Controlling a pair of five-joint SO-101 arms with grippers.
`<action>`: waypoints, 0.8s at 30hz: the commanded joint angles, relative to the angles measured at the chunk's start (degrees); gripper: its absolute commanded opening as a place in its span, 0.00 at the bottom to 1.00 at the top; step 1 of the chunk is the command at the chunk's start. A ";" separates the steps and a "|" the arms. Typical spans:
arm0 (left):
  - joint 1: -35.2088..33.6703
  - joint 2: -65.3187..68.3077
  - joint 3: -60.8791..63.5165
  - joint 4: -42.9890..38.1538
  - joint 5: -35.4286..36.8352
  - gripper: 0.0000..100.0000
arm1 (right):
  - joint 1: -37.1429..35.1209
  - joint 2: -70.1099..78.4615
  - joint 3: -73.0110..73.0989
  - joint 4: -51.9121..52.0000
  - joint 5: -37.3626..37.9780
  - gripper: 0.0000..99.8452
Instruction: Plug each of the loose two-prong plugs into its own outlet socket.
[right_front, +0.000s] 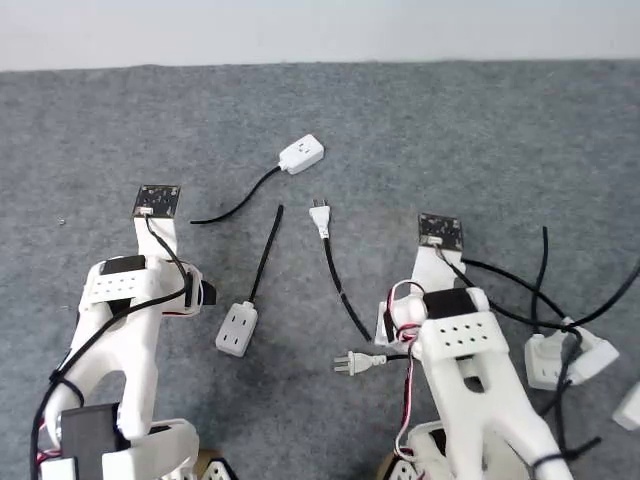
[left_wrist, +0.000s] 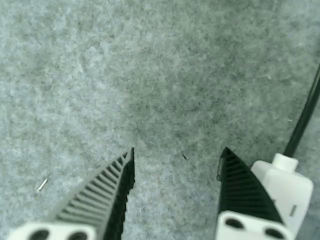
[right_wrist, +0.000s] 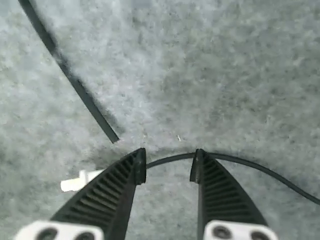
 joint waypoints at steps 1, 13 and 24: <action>0.00 -0.26 -2.15 -1.14 -0.62 0.26 | 2.51 3.12 -2.64 -0.40 1.58 0.16; 0.00 -0.26 -2.15 -1.14 -0.62 0.26 | 5.41 14.64 -6.33 -1.63 1.41 0.16; -0.09 -0.26 -2.15 -0.97 -0.62 0.26 | 5.05 19.21 -7.74 -5.05 -0.09 0.16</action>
